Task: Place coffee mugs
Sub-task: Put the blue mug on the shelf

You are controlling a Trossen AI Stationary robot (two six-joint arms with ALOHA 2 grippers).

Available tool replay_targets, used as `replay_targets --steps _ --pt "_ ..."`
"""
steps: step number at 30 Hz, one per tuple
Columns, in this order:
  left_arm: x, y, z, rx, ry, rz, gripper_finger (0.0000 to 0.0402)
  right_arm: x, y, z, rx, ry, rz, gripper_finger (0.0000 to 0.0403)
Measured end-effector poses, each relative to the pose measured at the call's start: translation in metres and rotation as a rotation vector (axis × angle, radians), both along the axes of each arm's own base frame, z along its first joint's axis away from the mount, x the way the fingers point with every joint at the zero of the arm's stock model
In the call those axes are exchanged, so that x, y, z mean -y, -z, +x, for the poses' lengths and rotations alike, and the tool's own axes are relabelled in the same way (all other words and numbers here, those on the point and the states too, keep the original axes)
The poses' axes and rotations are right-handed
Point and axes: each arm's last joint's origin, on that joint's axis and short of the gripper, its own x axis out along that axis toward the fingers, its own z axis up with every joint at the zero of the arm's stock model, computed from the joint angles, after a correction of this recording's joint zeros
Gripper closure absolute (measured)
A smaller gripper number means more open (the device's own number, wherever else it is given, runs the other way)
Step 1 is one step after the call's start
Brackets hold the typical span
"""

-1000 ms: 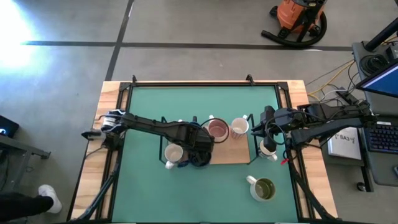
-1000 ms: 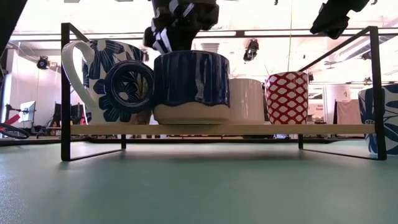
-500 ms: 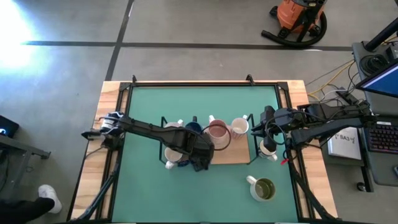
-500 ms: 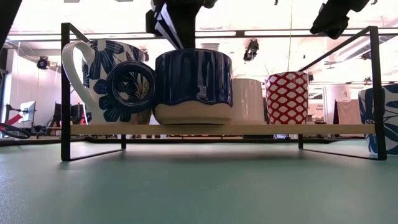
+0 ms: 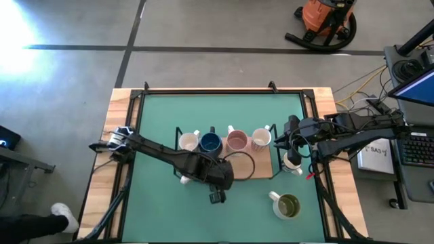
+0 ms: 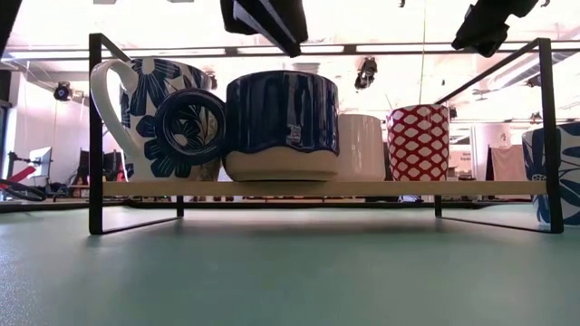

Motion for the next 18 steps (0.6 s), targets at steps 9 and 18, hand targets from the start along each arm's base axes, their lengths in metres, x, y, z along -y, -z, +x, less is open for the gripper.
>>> replay_targets --steps 9,18 --pt "0.009 0.014 0.004 -0.017 0.028 -0.012 0.0290 0.000 0.000 0.000 0.000 0.000 0.000 0.0324" --pt "0.009 0.038 0.009 -0.094 0.040 0.025 0.0290 0.000 0.000 0.000 0.000 0.000 0.000 0.0332"
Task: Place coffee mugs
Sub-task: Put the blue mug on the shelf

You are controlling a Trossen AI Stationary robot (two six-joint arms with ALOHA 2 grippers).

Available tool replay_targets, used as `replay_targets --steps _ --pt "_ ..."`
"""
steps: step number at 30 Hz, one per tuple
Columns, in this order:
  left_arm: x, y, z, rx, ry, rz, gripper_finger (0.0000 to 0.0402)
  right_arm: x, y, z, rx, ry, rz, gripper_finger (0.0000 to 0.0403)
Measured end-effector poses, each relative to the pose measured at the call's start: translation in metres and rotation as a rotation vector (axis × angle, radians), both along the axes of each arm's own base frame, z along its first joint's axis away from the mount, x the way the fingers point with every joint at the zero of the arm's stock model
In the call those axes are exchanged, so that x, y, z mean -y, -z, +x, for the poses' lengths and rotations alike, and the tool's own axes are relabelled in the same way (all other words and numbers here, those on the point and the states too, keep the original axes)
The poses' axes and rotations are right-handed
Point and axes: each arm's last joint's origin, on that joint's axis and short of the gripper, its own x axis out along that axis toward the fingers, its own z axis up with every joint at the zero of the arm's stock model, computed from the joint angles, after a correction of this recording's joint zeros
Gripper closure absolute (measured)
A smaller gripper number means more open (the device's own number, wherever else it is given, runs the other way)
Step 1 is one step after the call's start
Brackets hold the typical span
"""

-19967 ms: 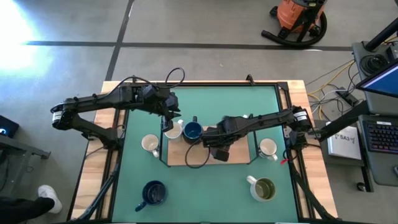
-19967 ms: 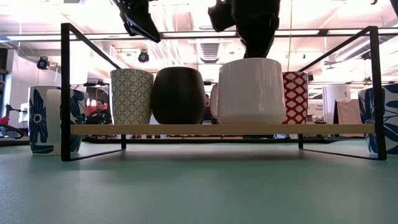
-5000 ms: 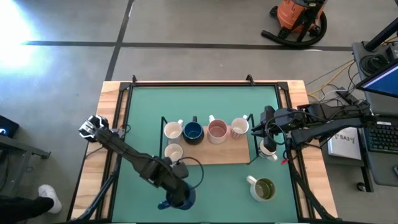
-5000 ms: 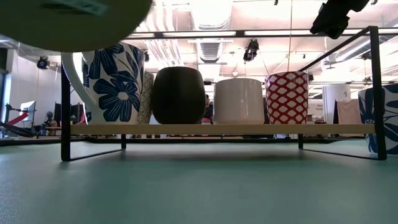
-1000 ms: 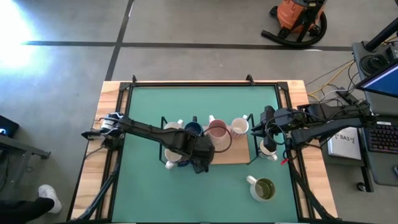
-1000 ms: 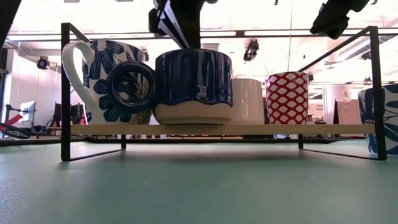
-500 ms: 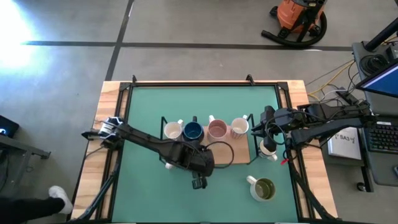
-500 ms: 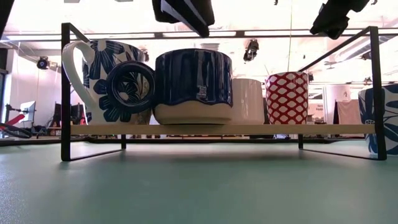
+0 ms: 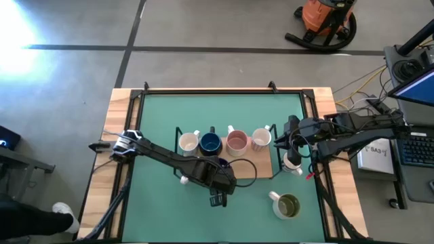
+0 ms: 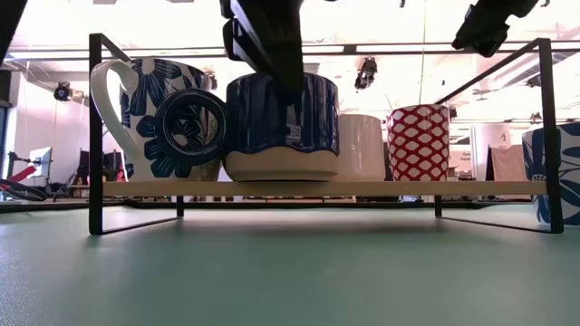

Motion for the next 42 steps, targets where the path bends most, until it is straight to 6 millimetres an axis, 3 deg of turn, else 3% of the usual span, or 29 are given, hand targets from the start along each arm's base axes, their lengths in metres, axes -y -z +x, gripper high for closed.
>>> replay_targets --steps 4,20,42 --pt "-0.002 0.004 0.000 -0.015 0.001 0.008 0.0297 0.000 0.000 0.000 0.000 0.000 0.000 0.0327" --pt "-0.008 0.005 0.003 -0.019 -0.015 0.007 0.0388 0.000 0.000 0.000 0.000 0.000 0.000 0.0328" --pt "-0.017 0.006 -0.001 -0.066 -0.133 0.005 0.0383 0.000 0.000 0.000 0.000 0.000 0.000 0.0320"
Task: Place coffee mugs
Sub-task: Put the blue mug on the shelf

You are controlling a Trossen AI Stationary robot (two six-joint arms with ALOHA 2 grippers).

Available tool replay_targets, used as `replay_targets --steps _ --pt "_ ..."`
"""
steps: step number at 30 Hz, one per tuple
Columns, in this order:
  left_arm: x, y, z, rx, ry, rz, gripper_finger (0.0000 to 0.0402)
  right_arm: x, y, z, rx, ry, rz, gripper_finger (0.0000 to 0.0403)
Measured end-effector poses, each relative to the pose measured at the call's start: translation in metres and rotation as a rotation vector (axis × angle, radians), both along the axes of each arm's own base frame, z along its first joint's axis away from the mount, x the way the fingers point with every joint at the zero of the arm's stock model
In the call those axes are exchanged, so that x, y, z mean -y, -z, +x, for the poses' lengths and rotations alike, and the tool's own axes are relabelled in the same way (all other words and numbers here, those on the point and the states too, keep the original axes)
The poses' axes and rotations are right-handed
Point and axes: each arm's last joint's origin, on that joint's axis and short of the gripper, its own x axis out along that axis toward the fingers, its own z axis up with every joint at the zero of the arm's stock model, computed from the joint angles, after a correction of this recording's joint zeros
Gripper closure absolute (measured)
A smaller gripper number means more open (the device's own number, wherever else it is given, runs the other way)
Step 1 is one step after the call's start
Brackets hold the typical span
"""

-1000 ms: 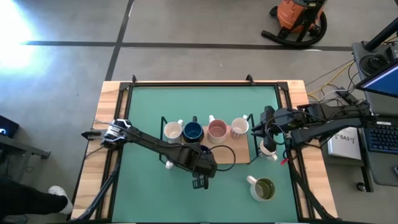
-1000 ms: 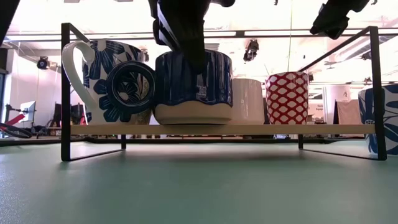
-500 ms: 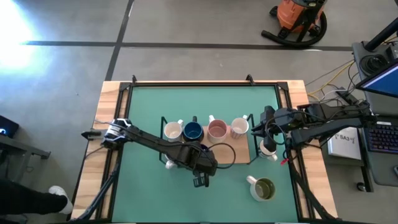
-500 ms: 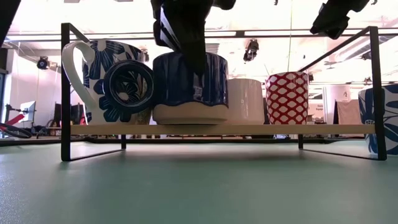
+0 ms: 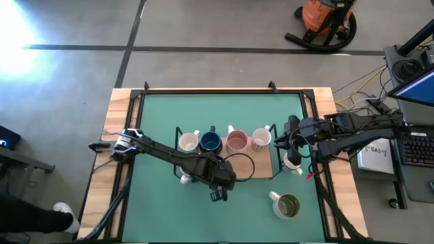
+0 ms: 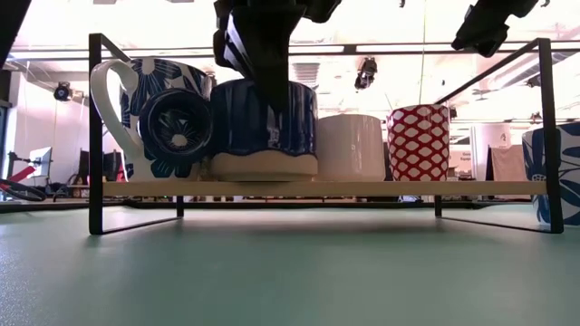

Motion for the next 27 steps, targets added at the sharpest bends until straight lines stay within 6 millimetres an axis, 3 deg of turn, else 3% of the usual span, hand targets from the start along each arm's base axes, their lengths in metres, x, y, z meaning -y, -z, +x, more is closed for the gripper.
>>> replay_targets --steps 11,21,27 --pt "-0.004 -0.001 0.000 -0.002 -0.016 0.009 0.0382 0.000 0.000 0.000 0.000 0.000 0.000 0.0328" --pt "0.004 -0.008 -0.004 0.030 0.009 -0.003 0.0382 0.000 0.000 0.000 0.000 0.000 0.000 0.0318" --pt "0.008 -0.012 -0.006 0.049 0.021 0.000 0.0350 0.000 0.000 0.000 0.000 0.000 0.000 0.0327"
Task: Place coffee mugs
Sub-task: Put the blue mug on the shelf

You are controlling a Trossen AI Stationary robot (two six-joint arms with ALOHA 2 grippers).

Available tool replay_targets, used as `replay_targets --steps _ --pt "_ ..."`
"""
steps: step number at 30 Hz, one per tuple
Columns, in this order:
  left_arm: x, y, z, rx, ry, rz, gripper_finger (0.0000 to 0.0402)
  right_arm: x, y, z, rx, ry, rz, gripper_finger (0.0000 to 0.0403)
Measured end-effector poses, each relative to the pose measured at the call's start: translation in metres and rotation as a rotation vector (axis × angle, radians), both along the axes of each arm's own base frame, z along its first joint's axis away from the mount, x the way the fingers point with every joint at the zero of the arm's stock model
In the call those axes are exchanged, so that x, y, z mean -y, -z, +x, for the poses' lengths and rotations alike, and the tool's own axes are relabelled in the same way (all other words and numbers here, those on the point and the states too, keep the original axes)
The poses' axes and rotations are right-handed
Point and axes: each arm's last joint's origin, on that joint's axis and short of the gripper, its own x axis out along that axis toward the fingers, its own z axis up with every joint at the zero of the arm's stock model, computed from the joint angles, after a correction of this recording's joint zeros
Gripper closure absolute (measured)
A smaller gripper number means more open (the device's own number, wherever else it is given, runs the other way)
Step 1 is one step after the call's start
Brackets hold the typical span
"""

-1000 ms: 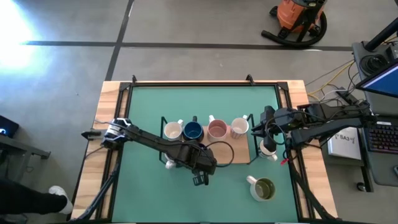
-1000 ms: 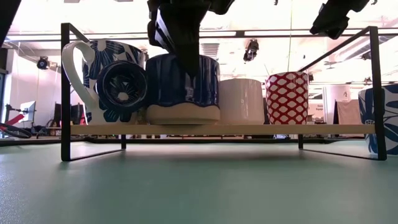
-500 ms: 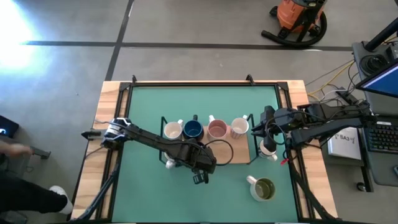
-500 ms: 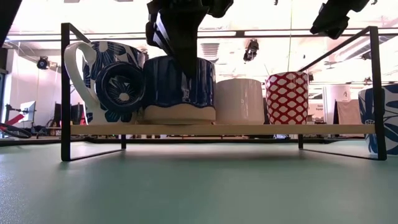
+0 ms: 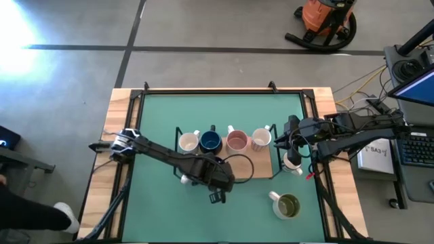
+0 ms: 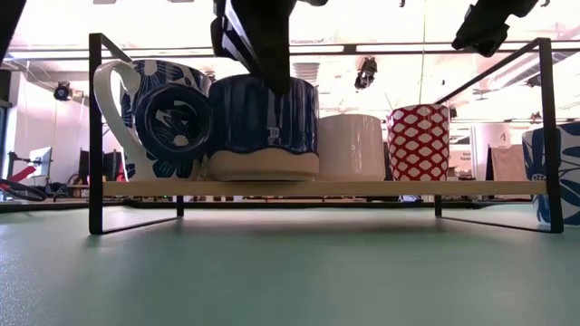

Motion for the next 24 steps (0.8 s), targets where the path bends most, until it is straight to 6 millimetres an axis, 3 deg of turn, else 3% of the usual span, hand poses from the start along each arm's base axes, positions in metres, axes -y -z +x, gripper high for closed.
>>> replay_targets --steps 7,24 --pt "0.003 0.000 -0.002 -0.003 0.024 0.009 0.0315 0.000 0.000 0.000 0.000 0.000 0.000 0.0332" --pt "0.017 -0.018 -0.001 0.082 0.171 0.134 0.0312 0.000 0.000 0.000 0.000 0.000 0.000 0.0321"
